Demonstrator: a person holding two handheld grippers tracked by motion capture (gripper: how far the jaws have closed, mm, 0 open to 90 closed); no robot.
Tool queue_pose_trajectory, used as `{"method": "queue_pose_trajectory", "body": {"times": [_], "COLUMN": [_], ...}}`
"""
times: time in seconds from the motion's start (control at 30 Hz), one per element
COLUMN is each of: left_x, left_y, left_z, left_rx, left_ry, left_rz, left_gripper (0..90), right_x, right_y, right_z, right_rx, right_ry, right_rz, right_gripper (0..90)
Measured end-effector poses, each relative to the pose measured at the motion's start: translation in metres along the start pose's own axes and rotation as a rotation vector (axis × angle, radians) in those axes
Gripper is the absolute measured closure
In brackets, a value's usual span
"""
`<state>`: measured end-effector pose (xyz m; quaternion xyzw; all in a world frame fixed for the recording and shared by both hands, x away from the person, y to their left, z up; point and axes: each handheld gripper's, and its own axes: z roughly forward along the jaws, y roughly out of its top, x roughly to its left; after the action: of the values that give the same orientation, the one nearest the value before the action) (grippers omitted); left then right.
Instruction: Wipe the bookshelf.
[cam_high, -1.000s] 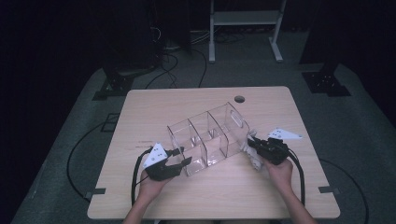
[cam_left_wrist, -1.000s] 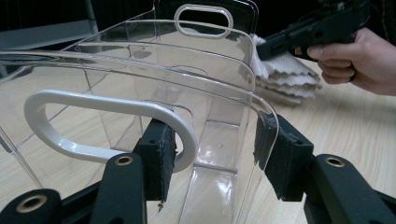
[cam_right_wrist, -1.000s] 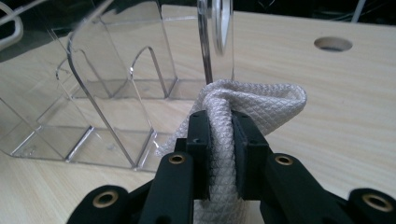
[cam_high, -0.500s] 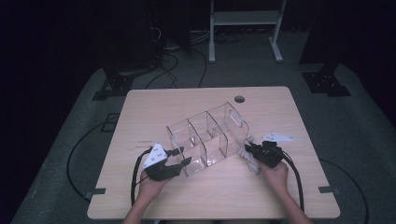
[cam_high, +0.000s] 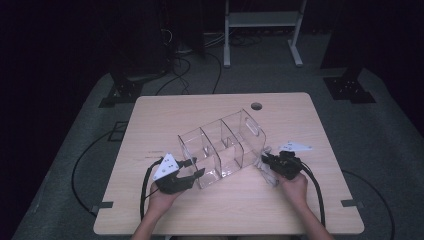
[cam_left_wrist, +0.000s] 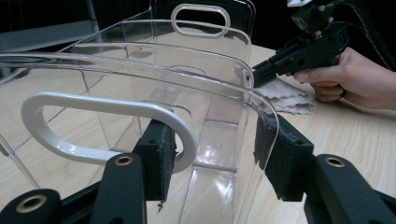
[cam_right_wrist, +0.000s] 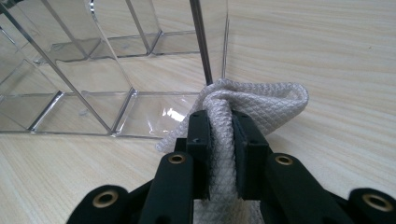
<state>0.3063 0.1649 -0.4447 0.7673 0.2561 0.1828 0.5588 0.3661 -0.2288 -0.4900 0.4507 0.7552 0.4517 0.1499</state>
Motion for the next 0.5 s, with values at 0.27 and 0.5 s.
{"method": "queue_pose_trajectory", "body": {"times": [0.27,0.5], "left_x": [0.0,0.0], "left_y": [0.0,0.0], "left_z": [0.0,0.0], "left_rx": [0.002,0.0], "left_ry": [0.001,0.0], "left_rz": [0.003,0.003], "left_gripper": [48.9,48.9], "right_x": [0.005,-0.001], "right_y": [0.012,-0.003], "right_z": [-0.014,0.004], "right_rx": [-0.072,0.01], "right_ry": [-0.002,0.007], "right_rz": [-0.016,0.016], "right_gripper": [78.0,78.0]}}
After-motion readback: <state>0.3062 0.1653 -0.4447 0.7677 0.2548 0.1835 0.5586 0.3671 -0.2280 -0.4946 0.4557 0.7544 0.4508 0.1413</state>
